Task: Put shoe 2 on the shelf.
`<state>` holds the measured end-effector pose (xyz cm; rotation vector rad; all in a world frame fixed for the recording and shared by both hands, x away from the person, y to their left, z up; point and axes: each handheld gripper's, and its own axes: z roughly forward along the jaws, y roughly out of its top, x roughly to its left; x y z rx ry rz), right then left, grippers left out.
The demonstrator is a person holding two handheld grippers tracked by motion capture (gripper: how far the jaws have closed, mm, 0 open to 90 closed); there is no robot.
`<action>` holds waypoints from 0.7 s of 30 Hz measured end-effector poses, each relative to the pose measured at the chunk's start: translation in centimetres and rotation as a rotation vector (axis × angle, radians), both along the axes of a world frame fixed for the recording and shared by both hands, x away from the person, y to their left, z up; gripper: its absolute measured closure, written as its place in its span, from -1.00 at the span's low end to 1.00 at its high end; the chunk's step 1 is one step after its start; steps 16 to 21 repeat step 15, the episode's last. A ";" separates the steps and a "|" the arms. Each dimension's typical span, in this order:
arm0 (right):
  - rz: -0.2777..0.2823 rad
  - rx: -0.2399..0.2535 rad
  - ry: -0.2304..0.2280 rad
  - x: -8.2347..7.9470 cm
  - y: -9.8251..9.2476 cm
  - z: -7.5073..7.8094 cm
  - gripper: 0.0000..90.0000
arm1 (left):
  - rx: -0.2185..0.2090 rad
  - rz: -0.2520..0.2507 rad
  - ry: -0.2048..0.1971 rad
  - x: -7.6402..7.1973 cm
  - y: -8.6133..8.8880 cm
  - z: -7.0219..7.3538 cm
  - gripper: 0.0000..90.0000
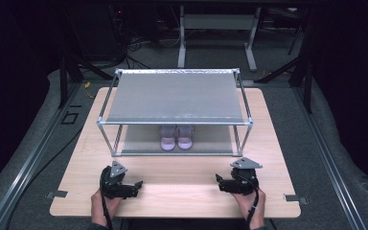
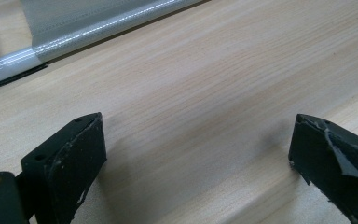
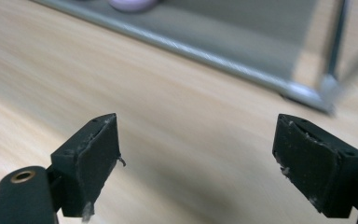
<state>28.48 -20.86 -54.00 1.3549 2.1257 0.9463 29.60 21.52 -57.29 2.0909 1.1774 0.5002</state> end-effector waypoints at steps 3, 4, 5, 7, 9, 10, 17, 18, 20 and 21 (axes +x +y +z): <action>-0.031 -0.007 0.019 -0.7 -2.0 -1.1 -0.72 | 0.000 0.001 0.000 0.0 0.0 0.0 -0.92; -0.041 -0.011 0.024 -0.9 -2.6 -1.4 -0.73 | 0.000 0.002 0.000 0.0 0.0 0.0 -0.92; -0.051 -0.009 0.024 -1.0 -3.0 -1.6 -0.72 | -0.001 0.001 -0.001 0.0 0.0 0.0 -0.92; -0.030 0.029 0.032 -1.3 -4.1 -2.0 -0.72 | 0.000 0.001 0.001 0.0 0.0 0.0 -0.92; -0.051 0.015 0.021 -1.6 -4.6 -2.1 -0.80 | 0.000 0.003 0.000 0.1 0.0 0.0 -0.92; -0.063 0.005 0.027 -1.7 -4.7 -2.1 -0.87 | 0.000 0.004 0.000 0.1 0.0 0.0 -0.92; -0.074 0.000 0.032 -1.4 -5.5 -2.6 -1.00 | 0.000 0.004 0.000 0.1 0.0 0.0 -0.92; -0.074 0.000 0.032 -1.4 -5.5 -2.6 -1.00 | 0.000 0.004 0.000 0.1 0.0 0.0 -0.92; -0.074 0.000 0.032 -1.4 -5.5 -2.6 -1.00 | 0.000 0.004 0.000 0.1 0.0 0.0 -0.92; -0.074 0.000 0.032 -1.4 -5.5 -2.6 -1.00 | 0.000 0.004 0.000 0.1 0.0 0.0 -0.92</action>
